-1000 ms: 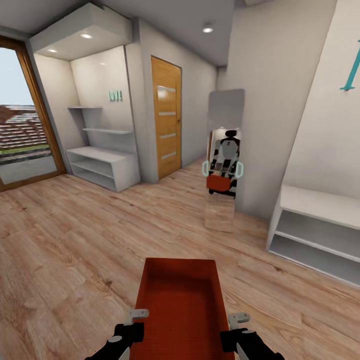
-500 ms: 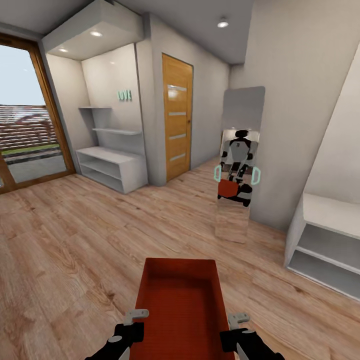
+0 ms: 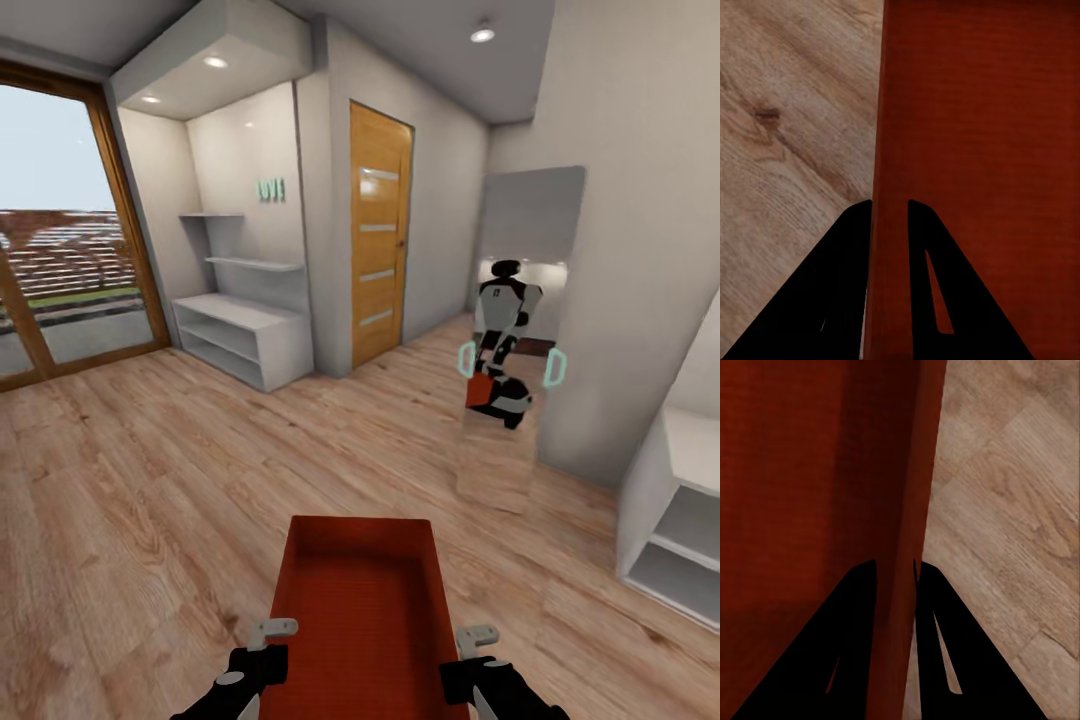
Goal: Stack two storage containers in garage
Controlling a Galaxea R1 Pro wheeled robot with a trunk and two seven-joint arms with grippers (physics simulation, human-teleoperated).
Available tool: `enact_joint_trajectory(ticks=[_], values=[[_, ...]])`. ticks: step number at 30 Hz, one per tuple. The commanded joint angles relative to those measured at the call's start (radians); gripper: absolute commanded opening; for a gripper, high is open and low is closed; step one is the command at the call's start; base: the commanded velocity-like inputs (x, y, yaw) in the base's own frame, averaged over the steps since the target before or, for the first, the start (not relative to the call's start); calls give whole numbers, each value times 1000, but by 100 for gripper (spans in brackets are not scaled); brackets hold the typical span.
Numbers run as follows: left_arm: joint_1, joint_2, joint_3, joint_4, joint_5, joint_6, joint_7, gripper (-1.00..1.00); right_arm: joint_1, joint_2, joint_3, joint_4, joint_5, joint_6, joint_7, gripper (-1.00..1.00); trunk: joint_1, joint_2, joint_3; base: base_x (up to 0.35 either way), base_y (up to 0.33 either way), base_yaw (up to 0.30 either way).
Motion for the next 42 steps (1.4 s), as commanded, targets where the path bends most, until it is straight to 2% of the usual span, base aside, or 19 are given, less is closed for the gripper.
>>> enact_joint_trajectory(ticks=[1, 42], values=[[-1, 21, -27, 1, 5, -3, -30, -100, 0, -2, 24, -2, -18, 6, 69, -100, 1, 0, -1, 343, 88, 205], [-1, 21, -27, 1, 5, -3, -30, -100, 0, -2, 23, -2, -18, 6, 69, -100, 1, 0, -1, 340, 128, 57]])
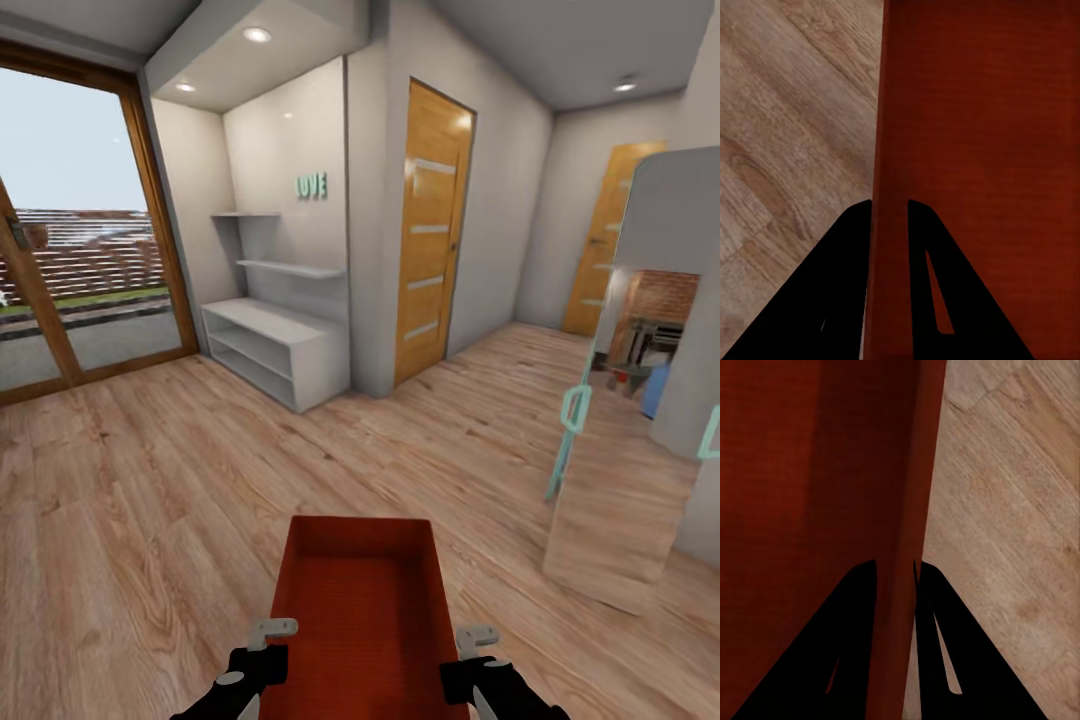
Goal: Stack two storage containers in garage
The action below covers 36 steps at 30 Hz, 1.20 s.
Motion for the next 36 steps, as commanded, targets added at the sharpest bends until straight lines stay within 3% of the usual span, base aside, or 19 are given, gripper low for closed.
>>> enact_joint_trajectory(ticks=[1, 36], values=[[-1, 22, -27, 1, 5, -3, -30, -100, 0, -2, 23, -1, -18, 6, 69, -100, 0, 0, -1, 337, 88, 2], [-1, 22, -27, 0, 5, -3, -30, -100, 0, -2, 24, -1, -18, 6, 70, -100, 0, 0, -1, 337, 87, -22]])
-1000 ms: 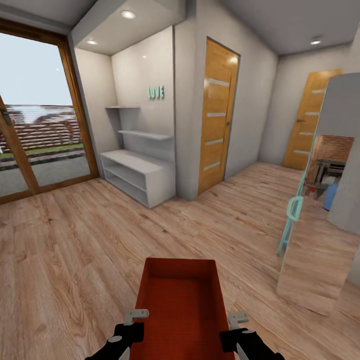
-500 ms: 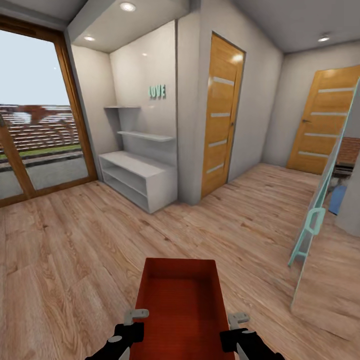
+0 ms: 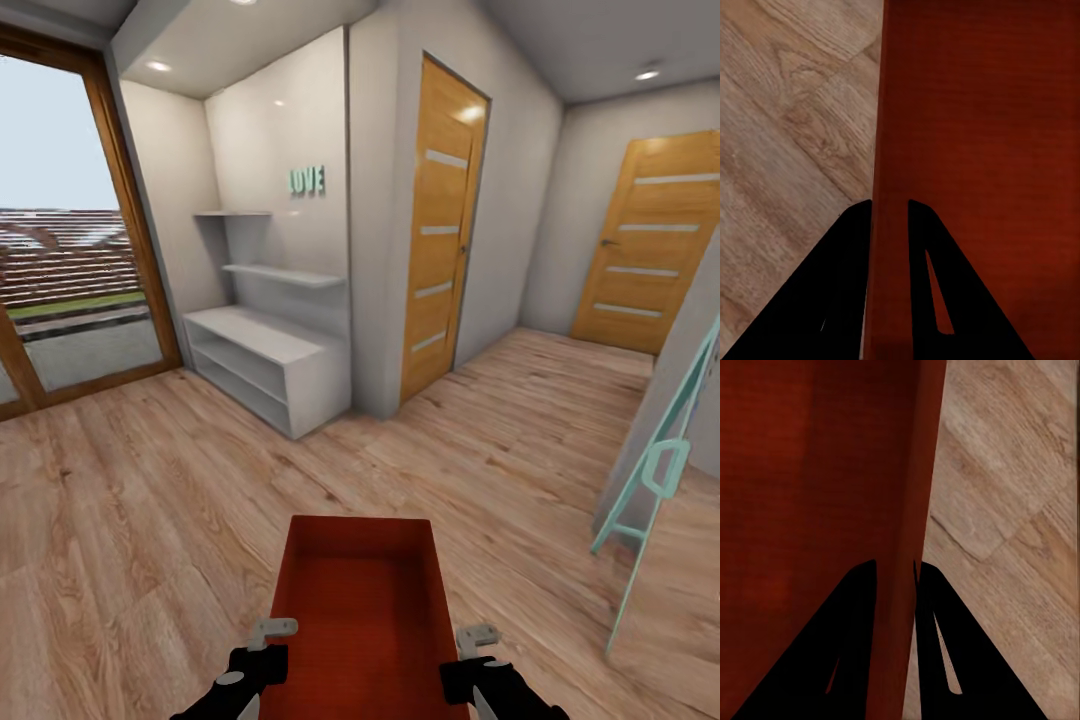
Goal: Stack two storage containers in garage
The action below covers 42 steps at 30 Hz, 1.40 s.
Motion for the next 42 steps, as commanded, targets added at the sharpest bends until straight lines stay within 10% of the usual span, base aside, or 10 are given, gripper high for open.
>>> enact_joint_trajectory(ticks=[1, 42], values=[[-1, 22, -27, 0, 5, -3, -30, -100, 0, -2, 24, -1, -18, 6, 70, -100, 0, 0, -1, 337, 87, -210], [-1, 22, -27, 0, 5, -3, -30, -100, 0, -2, 24, -1, -18, 6, 71, -100, 0, 0, -1, 337, 109, -148]])
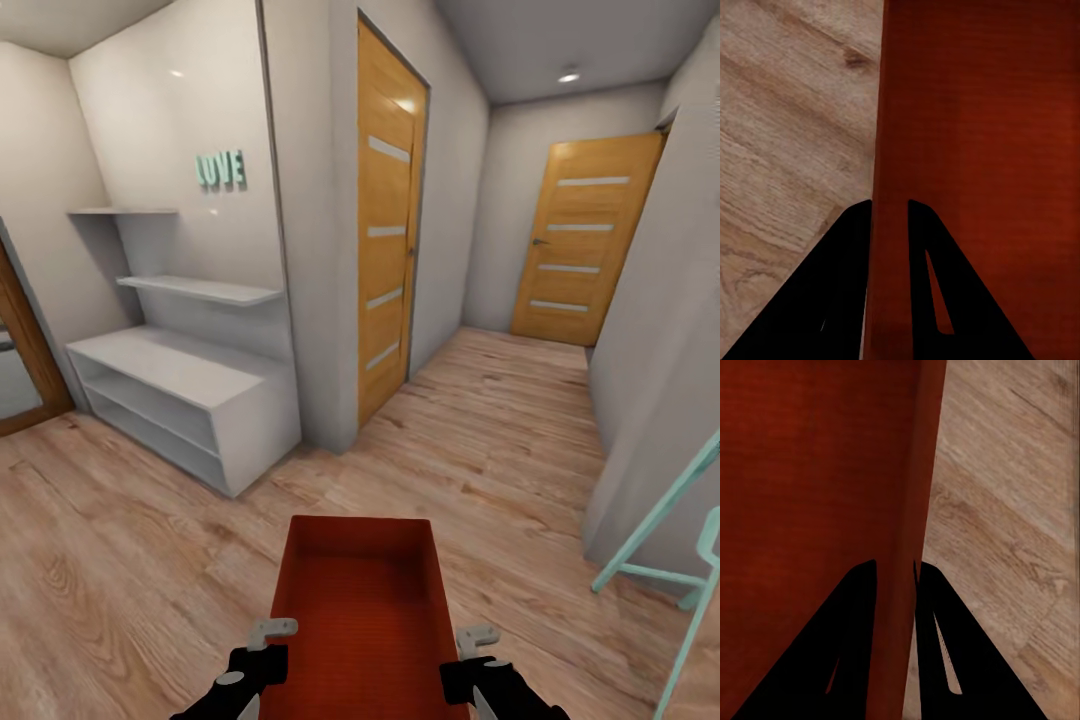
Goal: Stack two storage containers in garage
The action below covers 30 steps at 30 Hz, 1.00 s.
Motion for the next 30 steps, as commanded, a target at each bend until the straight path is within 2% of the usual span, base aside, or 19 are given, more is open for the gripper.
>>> enact_joint_trajectory(ticks=[1, 30], values=[[-1, 22, -27, 0, 5, -3, -30, -100, 0, -2, 24, -1, -18, 6, 71, -100, 0, 0, -1, 337, 114, -241], [-1, 22, -27, 1, 5, -3, -31, -100, 0, -2, 24, -1, -18, 6, 71, -100, 0, 0, -1, 337, 106, -245]])
